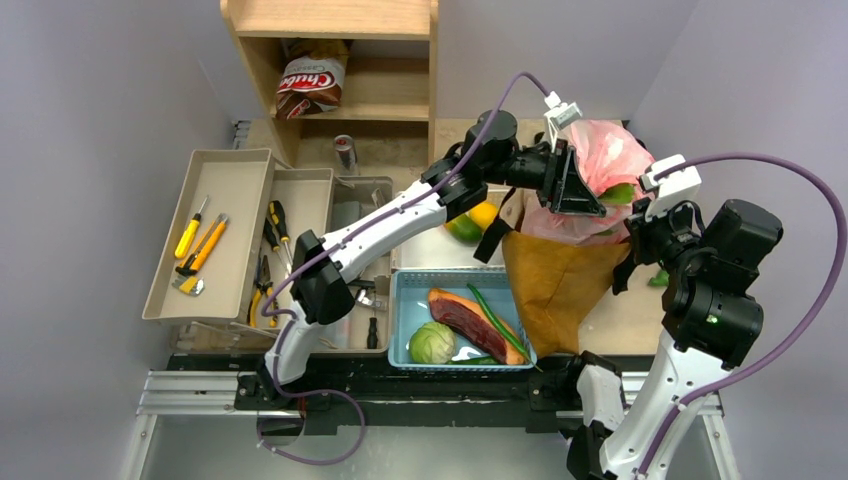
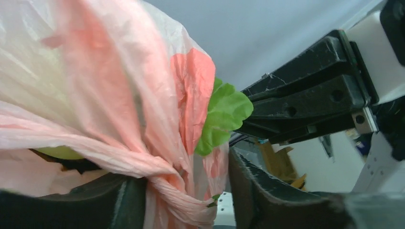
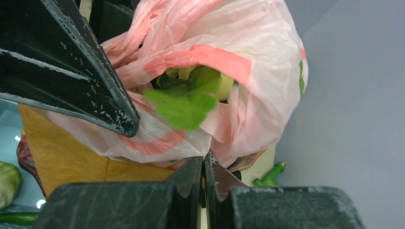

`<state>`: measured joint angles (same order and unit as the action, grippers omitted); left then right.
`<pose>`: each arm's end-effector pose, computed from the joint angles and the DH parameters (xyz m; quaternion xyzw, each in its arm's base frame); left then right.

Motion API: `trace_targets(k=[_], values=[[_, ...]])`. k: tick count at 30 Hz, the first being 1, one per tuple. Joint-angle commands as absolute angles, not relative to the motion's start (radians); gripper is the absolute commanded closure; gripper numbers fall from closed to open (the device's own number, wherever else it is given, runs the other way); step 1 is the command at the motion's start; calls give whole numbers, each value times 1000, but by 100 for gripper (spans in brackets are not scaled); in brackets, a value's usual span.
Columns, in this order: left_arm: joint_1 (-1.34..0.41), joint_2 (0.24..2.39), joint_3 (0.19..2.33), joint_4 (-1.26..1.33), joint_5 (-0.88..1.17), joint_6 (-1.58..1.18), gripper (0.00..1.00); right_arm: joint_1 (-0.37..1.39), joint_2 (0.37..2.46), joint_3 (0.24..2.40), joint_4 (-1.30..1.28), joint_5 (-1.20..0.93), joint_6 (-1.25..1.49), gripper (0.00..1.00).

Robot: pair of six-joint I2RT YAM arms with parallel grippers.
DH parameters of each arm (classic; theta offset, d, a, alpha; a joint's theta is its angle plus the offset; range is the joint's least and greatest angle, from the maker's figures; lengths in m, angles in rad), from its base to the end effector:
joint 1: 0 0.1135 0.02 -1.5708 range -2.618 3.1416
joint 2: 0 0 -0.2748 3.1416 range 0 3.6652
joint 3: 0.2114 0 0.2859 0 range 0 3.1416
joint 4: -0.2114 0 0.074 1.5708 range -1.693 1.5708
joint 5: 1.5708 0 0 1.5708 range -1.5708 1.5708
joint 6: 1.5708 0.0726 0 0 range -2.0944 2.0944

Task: Untie the knot of the grocery bags and take out the mixed food
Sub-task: Adjust the takeout bag at the center of the board.

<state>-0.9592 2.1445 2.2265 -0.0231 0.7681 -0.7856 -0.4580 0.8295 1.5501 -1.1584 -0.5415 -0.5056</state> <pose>0.2853 -0.4947 0.4344 0.3267 0.6100 -0.6819 0.2369 0.1316 -0.0232 0.4880 -0.1628 0.8094 -0.0396 0.5628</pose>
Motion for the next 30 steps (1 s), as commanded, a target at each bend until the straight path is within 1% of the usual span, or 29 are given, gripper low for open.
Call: trace_targets(k=[1, 2, 3, 5, 6, 7, 9, 13, 16, 18, 23, 30], values=[[-966, 2132, 2290, 72, 797, -815, 70, -454, 816, 1571, -1123, -559, -507, 100], [-965, 2127, 2296, 67, 787, -807, 89, -455, 817, 1568, -1124, -558, -506, 100], [-964, 2121, 2310, 53, 775, -790, 100, -454, 819, 1564, -1126, -555, -504, 100], [-964, 2117, 2363, 15, 762, -738, 100, -455, 823, 1552, -1127, -537, -486, 100], [-963, 2116, 2395, 5, 757, -713, 100, -455, 829, 1544, -1129, -523, -477, 96], [-961, 2115, 2420, 4, 749, -692, 100, -454, 837, 1534, -1134, -506, -470, 88], [-954, 2112, 2475, 7, 731, -669, 100, -455, 856, 1517, -1139, -468, -443, 71], [-933, 2109, 2553, 10, 685, -646, 100, -454, 867, 1517, -1132, -477, -387, 41], [-926, 2090, 2565, 38, 660, -634, 100, -454, 874, 1551, -1122, -506, -332, 28], [-924, 2080, 2575, 66, 649, -634, 100, -455, 886, 1610, -1123, -548, -297, 24], [-923, 2070, 2631, 137, 580, -616, 100, -454, 908, 1698, -1142, -638, -269, 23], [-916, 1986, 2653, 187, 405, -436, 100, -455, 914, 1738, -1147, -655, -269, 20]])
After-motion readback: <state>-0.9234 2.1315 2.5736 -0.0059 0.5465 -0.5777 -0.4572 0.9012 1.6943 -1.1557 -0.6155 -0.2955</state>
